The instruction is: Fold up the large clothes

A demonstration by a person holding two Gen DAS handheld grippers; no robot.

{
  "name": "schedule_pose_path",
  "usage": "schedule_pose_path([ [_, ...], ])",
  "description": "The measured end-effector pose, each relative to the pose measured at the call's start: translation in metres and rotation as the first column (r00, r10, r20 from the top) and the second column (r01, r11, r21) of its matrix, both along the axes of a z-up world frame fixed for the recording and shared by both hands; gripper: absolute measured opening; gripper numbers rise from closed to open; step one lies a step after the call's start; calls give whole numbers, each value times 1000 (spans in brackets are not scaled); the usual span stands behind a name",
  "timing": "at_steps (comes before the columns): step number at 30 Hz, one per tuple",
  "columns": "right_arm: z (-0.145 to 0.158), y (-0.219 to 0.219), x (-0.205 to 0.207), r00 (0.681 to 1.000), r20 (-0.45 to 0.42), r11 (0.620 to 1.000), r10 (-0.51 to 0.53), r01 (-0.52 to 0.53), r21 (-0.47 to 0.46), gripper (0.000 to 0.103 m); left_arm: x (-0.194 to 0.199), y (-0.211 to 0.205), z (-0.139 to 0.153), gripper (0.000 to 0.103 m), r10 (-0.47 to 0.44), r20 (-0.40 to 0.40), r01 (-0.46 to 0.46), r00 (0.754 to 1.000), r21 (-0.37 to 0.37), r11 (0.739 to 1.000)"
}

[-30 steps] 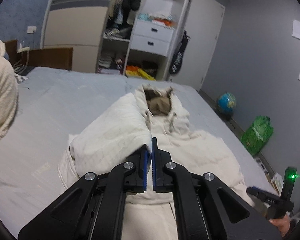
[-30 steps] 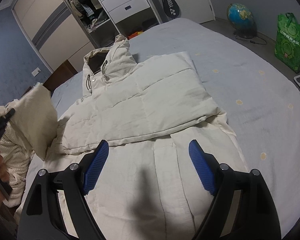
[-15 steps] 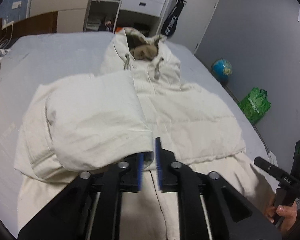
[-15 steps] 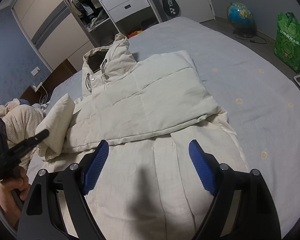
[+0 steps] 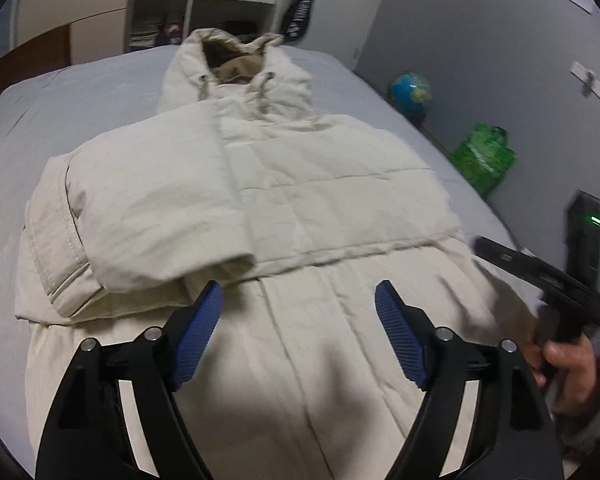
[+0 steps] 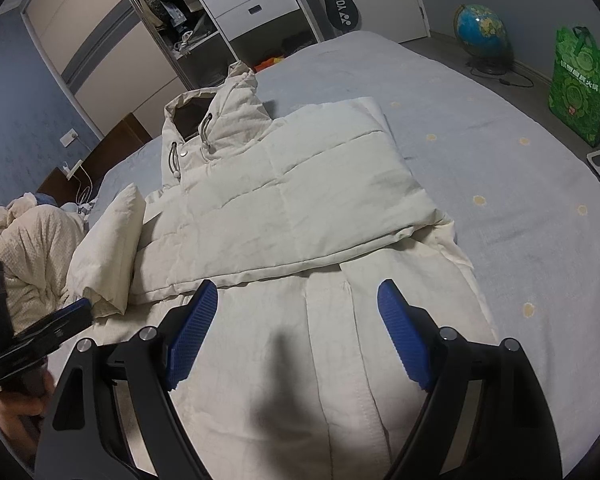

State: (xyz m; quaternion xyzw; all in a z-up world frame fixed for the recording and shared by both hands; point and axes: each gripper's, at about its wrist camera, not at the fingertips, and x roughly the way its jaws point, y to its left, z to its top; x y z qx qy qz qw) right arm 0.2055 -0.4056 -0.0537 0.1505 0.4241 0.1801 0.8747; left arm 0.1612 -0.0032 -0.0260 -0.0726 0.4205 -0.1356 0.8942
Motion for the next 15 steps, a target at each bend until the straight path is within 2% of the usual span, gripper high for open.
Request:
schedule_pose_path([
  [4, 0, 2, -2, 1000, 4, 1000, 7, -7, -14, 79, -15, 3, 14, 82, 8, 27, -8, 1000, 8, 1000],
  [7, 0, 4, -3, 1000, 7, 999, 14, -14, -32, 79, -24, 21, 23, 82, 57, 35, -56, 998, -27, 998],
  [10, 2, 8, -5, 1000, 15, 998, 27, -26, -54, 79, -33, 44, 30, 82, 138, 64, -137, 988, -32, 990],
  [13, 3, 14, -7, 999, 25, 996, 46, -43, -82, 79, -39, 74, 31, 82, 245, 79, -242, 966, -43, 969],
  [15, 3, 17, -8, 998, 30, 994, 57, -54, -98, 79, -44, 97, 27, 82, 330, 76, -327, 941, -53, 944],
])
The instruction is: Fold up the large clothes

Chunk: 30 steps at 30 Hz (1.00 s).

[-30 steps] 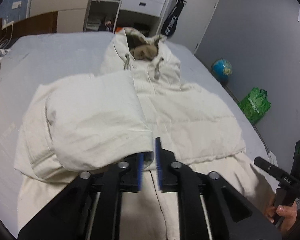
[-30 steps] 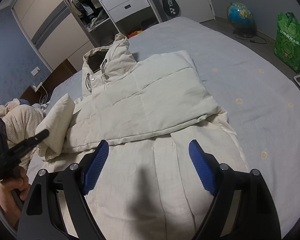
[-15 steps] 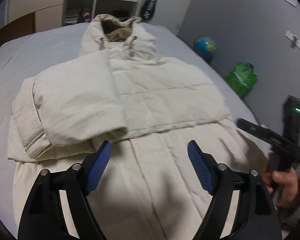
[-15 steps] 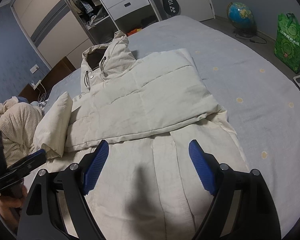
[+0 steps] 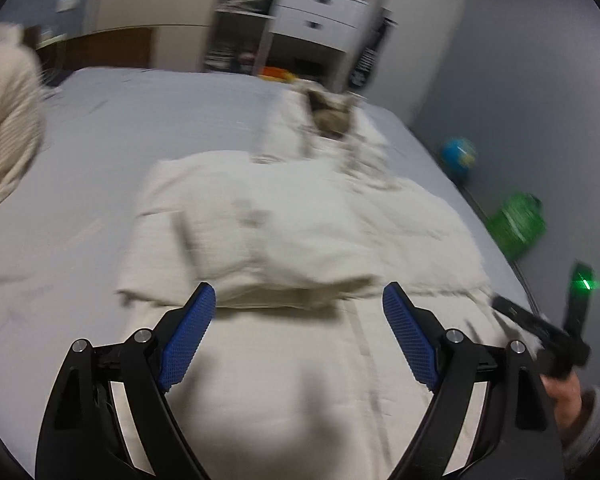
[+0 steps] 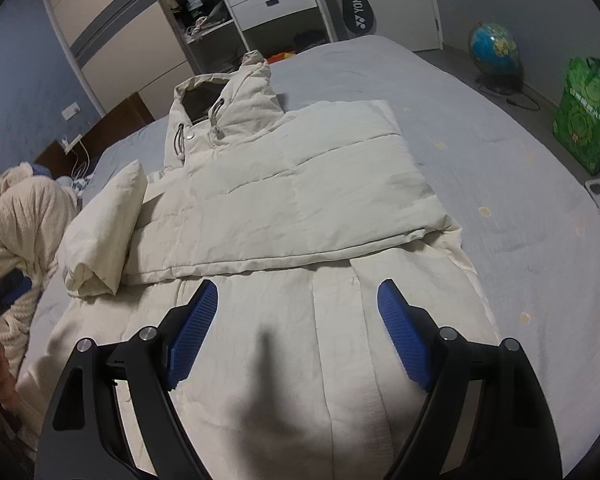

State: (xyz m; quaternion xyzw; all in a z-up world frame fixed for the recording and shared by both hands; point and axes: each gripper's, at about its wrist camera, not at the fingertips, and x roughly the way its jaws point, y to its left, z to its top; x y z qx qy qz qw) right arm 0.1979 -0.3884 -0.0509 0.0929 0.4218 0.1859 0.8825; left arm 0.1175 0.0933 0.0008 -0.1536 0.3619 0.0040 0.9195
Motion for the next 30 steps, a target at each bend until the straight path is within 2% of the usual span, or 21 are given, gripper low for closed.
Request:
schedule_pose_path([
  [3, 2, 10, -4, 999, 18, 999, 34, -34, -41, 79, -8, 28, -5, 82, 118, 3, -118, 993, -46, 992],
  [4, 2, 13, -4, 999, 23, 998, 48, -46, -52, 79, -13, 41, -7, 82, 178, 3, -177, 984, -82, 981],
  [8, 2, 32, -10, 991, 43, 985, 124, -118, -129, 79, -25, 67, -12, 82, 303, 17, -297, 953, -152, 943],
  [12, 3, 55, -18, 977, 41, 961, 209, -197, -194, 79, -28, 77, -17, 82, 331, 1, -323, 944, -205, 924],
  [15, 9, 81, -25, 959, 45, 935, 280, -262, -241, 79, -28, 79, -20, 82, 330, -4, -323, 944, -215, 922],
  [17, 18, 107, -30, 941, 60, 916, 332, -307, -260, 79, -28, 81, -21, 83, 334, -2, -326, 943, -224, 919],
  [18, 21, 117, -31, 934, 65, 907, 352, -323, -269, 79, -29, 83, -22, 88, 342, -4, -334, 940, -231, 914],
  [21, 33, 166, -35, 892, 77, 856, 445, -399, -329, 79, -34, 91, -25, 91, 372, 1, -359, 928, -261, 896],
  [24, 41, 210, -37, 847, 85, 798, 525, -455, -396, 78, -42, 105, -28, 91, 417, -2, -397, 909, -314, 863],
  [30, 50, 276, -40, 788, 70, 714, 612, -512, -477, 78, -66, 132, -29, 91, 556, 7, -512, 831, -380, 771],
])
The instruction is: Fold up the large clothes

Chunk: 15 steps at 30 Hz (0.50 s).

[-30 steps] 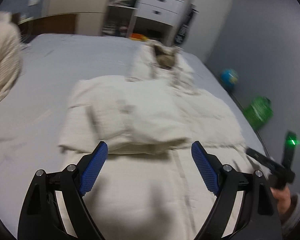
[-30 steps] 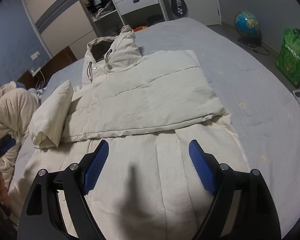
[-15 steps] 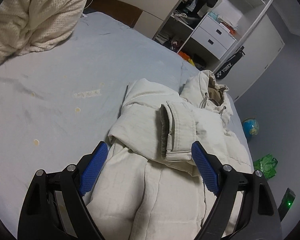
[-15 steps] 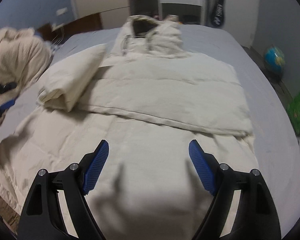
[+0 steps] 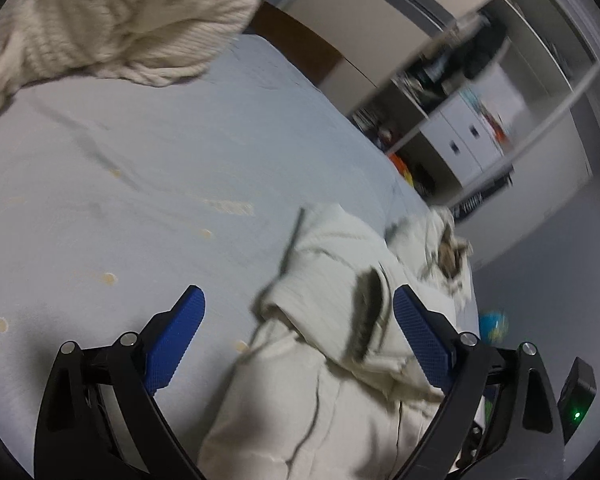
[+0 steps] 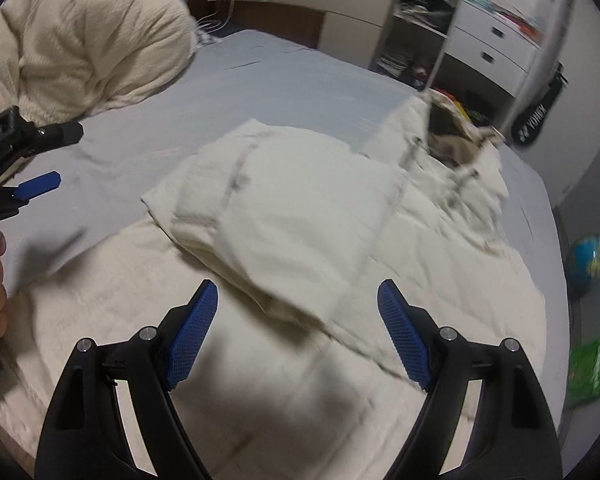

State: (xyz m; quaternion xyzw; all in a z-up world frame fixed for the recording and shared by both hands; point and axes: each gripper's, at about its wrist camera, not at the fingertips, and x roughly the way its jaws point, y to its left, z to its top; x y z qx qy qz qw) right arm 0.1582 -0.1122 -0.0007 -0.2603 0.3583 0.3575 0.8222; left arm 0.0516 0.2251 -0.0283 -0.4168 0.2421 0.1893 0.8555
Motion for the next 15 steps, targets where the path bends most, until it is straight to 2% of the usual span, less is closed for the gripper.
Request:
schedule_pose_path([
  [4, -6, 32, -8, 997, 29, 995, 66, -64, -77, 78, -2, 11, -10, 91, 38, -19, -39, 999, -62, 997],
  [9, -28, 71, -22, 985, 75, 966, 156, -137, -217, 78, 0, 11, -8, 91, 23, -21, -24, 1000, -40, 999],
  [12, -43, 82, -22, 980, 106, 948, 171, -134, -289, 78, -1, 13, -12, 91, 25, -20, -26, 999, -65, 998],
  [15, -49, 85, -18, 980, 126, 947, 151, -107, -302, 78, 0, 16, -15, 91, 35, -19, -37, 999, -85, 996],
])
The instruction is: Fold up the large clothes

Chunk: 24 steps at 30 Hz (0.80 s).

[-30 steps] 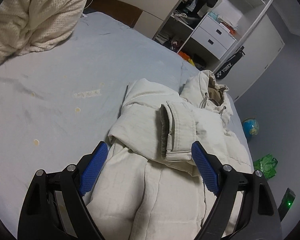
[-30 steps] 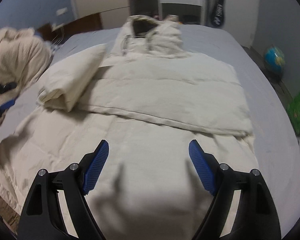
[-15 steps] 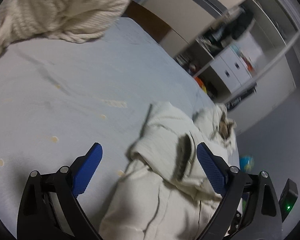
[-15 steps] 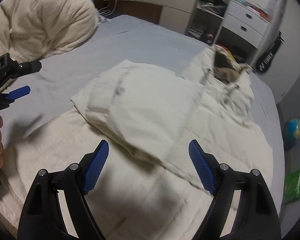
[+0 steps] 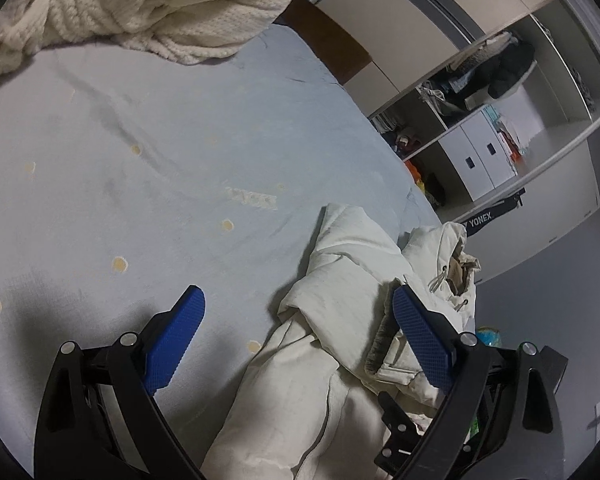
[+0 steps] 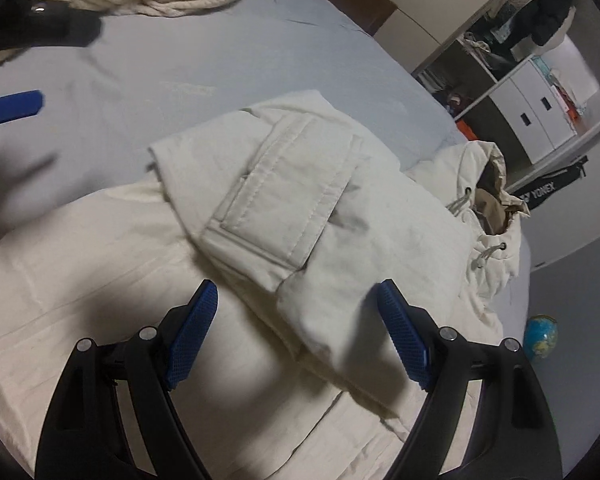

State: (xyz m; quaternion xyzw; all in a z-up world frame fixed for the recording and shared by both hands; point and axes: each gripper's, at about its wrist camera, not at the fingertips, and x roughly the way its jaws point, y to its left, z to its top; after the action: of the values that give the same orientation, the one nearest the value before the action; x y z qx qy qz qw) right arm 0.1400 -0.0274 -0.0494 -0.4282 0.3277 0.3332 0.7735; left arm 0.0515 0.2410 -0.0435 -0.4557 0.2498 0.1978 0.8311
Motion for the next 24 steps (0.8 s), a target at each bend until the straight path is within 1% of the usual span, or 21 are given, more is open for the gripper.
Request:
schedule_pose_path([
  [2, 3, 0, 4, 1000, -11, 1000, -20, 21, 22, 78, 1, 1, -2, 91, -4, 0, 4, 1000, -5, 1000],
  [8, 12, 3, 10, 999, -43, 997, -27, 30, 66, 78, 4, 0, -3, 91, -15, -7, 15, 1000, -3, 1000],
  [10, 14, 4, 14, 997, -60, 996, -42, 47, 79, 68, 4, 1, -4, 91, -12, -7, 12, 1000, -8, 1000],
  [11, 14, 4, 17, 996, -71, 995, -51, 56, 81, 65, 4, 1, -4, 91, -12, -7, 12, 1000, -10, 1000],
  [12, 15, 4, 19, 995, -86, 994, -57, 64, 87, 60, 4, 0, -4, 91, -12, -8, 12, 1000, -10, 1000],
  [14, 16, 5, 20, 994, -95, 993, -61, 70, 95, 54, 4, 0, -5, 91, -13, -9, 13, 1000, -9, 1000],
  [15, 17, 6, 20, 994, -93, 993, -58, 67, 96, 48, 4, 0, -5, 91, -13, -9, 13, 1000, -10, 1000],
  [20, 18, 7, 20, 993, -97, 992, -67, 77, 99, 40, 4, 0, -6, 91, -13, -8, 13, 1000, -18, 1000],
  [24, 22, 4, 27, 987, -129, 986, -97, 113, 125, 28, 6, -1, -5, 91, -24, -6, 24, 1000, -13, 1000],
])
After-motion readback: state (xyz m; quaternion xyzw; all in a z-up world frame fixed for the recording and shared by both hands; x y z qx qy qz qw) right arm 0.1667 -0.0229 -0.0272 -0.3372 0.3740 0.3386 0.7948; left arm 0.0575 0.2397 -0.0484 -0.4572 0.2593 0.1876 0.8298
